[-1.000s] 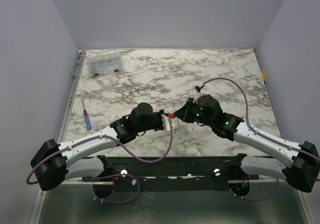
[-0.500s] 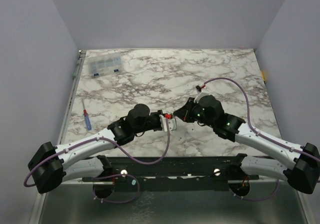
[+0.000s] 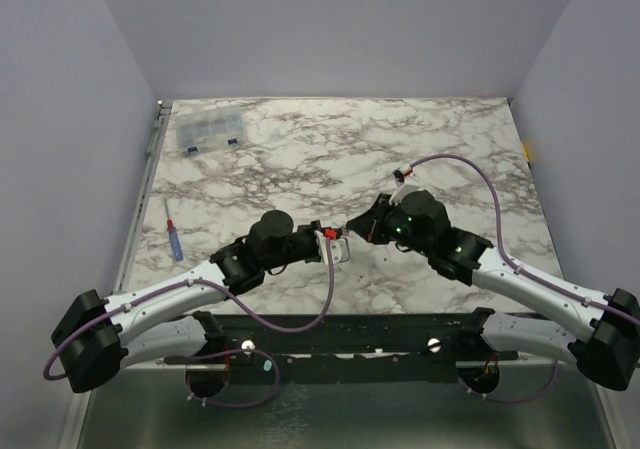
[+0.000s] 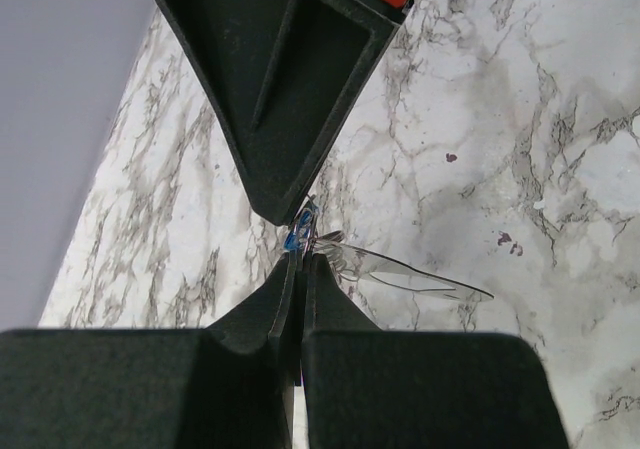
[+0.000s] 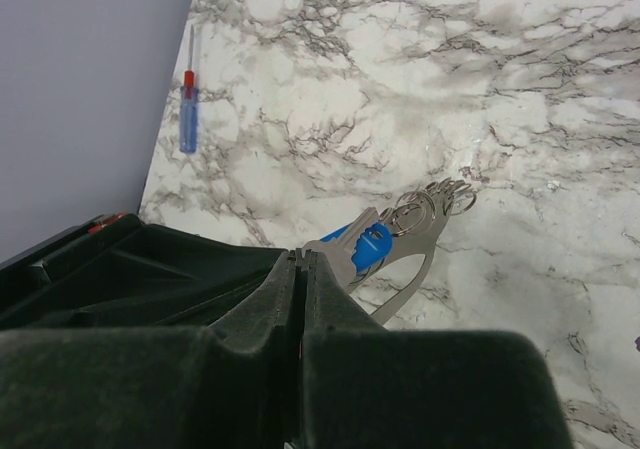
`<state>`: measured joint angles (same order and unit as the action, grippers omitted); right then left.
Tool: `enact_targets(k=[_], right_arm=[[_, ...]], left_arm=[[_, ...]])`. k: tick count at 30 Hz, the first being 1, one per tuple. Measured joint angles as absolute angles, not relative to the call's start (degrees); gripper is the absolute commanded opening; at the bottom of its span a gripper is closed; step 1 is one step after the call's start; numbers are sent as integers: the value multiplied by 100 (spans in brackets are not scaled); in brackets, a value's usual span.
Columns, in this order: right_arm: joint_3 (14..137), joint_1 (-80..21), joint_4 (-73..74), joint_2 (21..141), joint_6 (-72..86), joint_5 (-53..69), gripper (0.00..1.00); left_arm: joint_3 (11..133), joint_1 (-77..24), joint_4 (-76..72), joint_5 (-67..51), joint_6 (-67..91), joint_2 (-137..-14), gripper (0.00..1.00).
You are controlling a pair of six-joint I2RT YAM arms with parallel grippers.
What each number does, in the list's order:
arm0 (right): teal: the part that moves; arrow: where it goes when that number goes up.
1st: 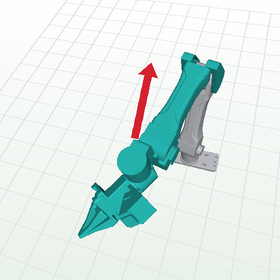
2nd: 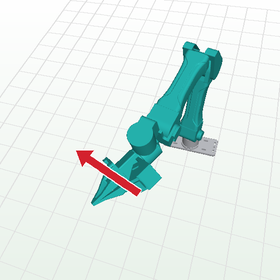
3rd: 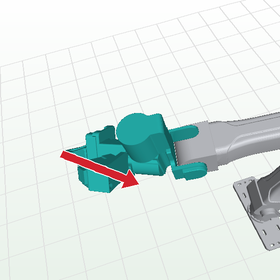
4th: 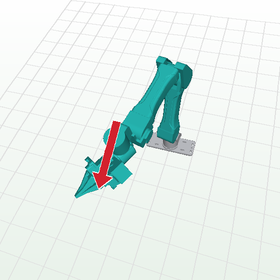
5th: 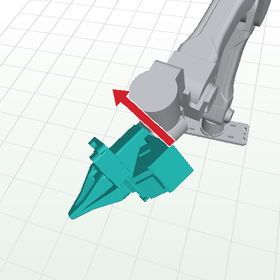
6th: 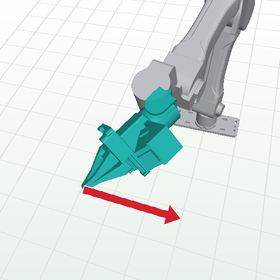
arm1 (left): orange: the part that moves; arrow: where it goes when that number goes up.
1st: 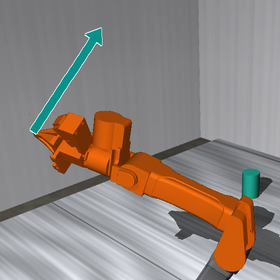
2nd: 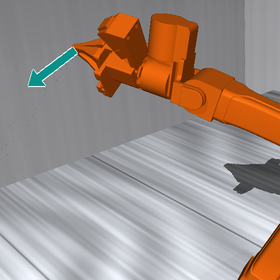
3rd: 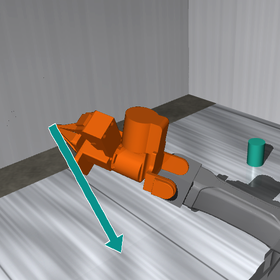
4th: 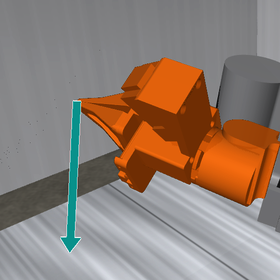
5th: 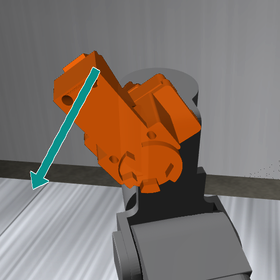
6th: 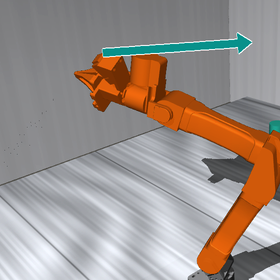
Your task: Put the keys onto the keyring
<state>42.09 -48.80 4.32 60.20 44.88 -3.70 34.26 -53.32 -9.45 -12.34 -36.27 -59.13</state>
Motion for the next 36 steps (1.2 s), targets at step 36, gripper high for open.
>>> enact_targets(k=[36], right_arm=[[4182, -4882, 331, 5636, 4082, -521, 42]], left_arm=[[3395, -5323, -1068, -1234, -3645, -5745, 0]])
